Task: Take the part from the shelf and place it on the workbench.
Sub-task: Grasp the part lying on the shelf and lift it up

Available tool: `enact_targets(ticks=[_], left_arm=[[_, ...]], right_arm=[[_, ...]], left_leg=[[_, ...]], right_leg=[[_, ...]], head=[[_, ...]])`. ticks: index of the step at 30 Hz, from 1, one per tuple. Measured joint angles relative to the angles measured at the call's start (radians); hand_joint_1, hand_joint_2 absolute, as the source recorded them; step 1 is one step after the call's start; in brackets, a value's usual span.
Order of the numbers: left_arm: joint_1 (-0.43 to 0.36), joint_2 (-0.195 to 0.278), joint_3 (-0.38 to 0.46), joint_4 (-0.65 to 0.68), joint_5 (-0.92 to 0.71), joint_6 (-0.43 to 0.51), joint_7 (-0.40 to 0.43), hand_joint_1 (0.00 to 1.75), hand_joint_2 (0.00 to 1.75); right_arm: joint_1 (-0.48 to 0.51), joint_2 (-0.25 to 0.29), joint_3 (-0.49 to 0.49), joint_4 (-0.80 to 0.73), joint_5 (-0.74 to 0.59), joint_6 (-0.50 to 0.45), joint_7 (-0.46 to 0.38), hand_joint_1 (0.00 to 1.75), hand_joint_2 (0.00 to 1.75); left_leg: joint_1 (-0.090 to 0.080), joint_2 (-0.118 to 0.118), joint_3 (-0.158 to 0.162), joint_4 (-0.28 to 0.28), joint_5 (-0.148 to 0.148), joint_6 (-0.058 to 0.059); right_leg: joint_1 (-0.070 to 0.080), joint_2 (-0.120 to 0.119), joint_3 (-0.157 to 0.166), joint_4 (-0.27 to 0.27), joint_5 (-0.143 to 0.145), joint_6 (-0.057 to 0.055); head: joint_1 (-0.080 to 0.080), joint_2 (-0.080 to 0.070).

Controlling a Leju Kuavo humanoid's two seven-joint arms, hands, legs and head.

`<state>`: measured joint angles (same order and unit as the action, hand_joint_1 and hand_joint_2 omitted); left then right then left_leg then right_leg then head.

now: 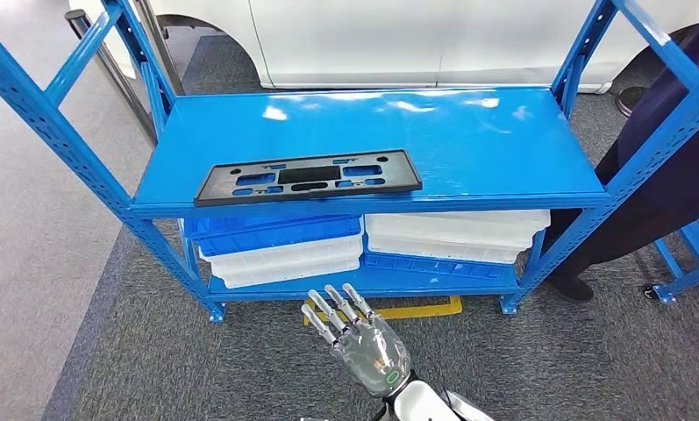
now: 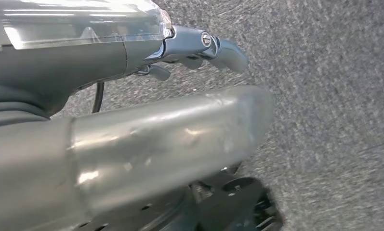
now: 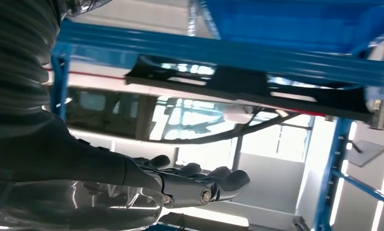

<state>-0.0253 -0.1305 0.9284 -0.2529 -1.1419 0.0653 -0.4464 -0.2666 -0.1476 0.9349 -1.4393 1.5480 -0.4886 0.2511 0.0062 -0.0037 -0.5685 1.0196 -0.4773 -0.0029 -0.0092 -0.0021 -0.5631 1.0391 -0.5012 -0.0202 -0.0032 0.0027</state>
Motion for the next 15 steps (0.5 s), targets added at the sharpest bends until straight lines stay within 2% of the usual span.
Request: enact_targets(ticks=[2,4,5,7,8,9,10,12,13,14,15], left_arm=[[0.002,0.003,0.003,0.000,-0.002,-0.006,-0.003,0.00,0.00],[0.006,0.004,0.005,0.000,-0.003,-0.011,-0.004,0.00,0.00],[0.006,0.005,0.006,0.000,-0.004,-0.013,-0.004,0.00,0.00],[0.005,0.008,0.010,0.000,-0.007,-0.013,-0.004,0.00,0.00],[0.004,0.009,0.011,0.000,-0.008,-0.013,-0.004,0.00,0.00],[0.004,0.010,0.013,0.000,-0.010,-0.012,-0.004,0.00,0.00],[0.005,0.011,0.015,0.000,-0.011,-0.011,-0.003,0.00,0.00],[0.008,0.012,0.019,0.000,-0.014,-0.009,-0.003,0.00,0.00],[0.009,0.013,0.020,0.000,-0.016,-0.008,-0.003,0.00,0.00],[0.008,0.013,0.021,0.001,-0.018,-0.007,-0.002,0.00,0.00],[0.007,0.013,0.023,0.001,-0.019,-0.007,-0.002,0.00,0.00]], right_arm=[[0.017,0.022,-0.023,0.007,0.000,-0.003,-0.032,0.00,1.75],[0.027,0.038,-0.047,0.013,0.000,-0.005,-0.052,0.00,1.75],[0.030,0.043,-0.057,0.015,0.000,-0.006,-0.058,0.00,1.75],[0.040,0.052,-0.079,0.018,0.000,-0.009,-0.072,0.00,1.75],[0.049,0.055,-0.089,0.020,0.000,-0.009,-0.081,0.00,1.75],[0.059,0.059,-0.100,0.022,0.000,-0.009,-0.091,0.00,1.75],[0.068,0.064,-0.111,0.023,0.000,-0.008,-0.101,0.00,1.75],[0.079,0.073,-0.129,0.022,0.000,-0.007,-0.114,0.00,1.75],[0.082,0.076,-0.137,0.021,0.000,-0.006,-0.117,0.00,1.75],[0.085,0.079,-0.144,0.019,0.000,-0.005,-0.119,0.00,1.75],[0.089,0.081,-0.150,0.017,0.000,-0.004,-0.121,0.00,1.75]], left_leg=[[-0.001,-0.002,0.009,-0.012,-0.004,0.011],[0.003,-0.003,0.025,-0.023,-0.002,0.023],[0.004,-0.003,0.033,-0.026,-0.003,0.027],[0.004,-0.002,0.038,-0.026,-0.007,0.034],[0.003,-0.003,0.041,-0.026,-0.010,0.035],[0.003,-0.004,0.046,-0.026,-0.015,0.035],[0.003,-0.004,0.053,-0.025,-0.021,0.034],[0.004,-0.005,0.072,-0.025,-0.037,0.028],[0.004,-0.005,0.081,-0.025,-0.044,0.024],[0.004,-0.005,0.086,-0.024,-0.051,0.019],[0.004,-0.005,0.086,-0.025,-0.056,0.014]], right_leg=[[0.001,0.000,0.002,0.005,0.006,0.013],[-0.001,0.000,-0.004,0.032,-0.004,0.023],[-0.002,0.001,-0.021,0.066,-0.024,0.026],[-0.004,0.002,-0.084,0.175,-0.077,0.033],[-0.005,0.001,-0.119,0.228,-0.095,0.035],[-0.005,0.001,-0.142,0.255,-0.095,0.036],[-0.006,0.001,-0.150,0.249,-0.076,0.036],[-0.006,0.001,-0.117,0.141,0.009,0.032],[-0.004,0.001,-0.097,0.084,0.039,0.028],[-0.001,0.001,-0.083,0.042,0.055,0.023],[0.003,0.001,-0.078,0.021,0.058,0.016]], head=[[0.000,0.000],[0.000,0.000],[0.001,0.000],[0.000,0.000],[0.000,0.000],[0.000,0.000],[0.001,0.000],[0.001,0.000],[0.001,0.000],[0.001,0.000],[0.001,0.000]])
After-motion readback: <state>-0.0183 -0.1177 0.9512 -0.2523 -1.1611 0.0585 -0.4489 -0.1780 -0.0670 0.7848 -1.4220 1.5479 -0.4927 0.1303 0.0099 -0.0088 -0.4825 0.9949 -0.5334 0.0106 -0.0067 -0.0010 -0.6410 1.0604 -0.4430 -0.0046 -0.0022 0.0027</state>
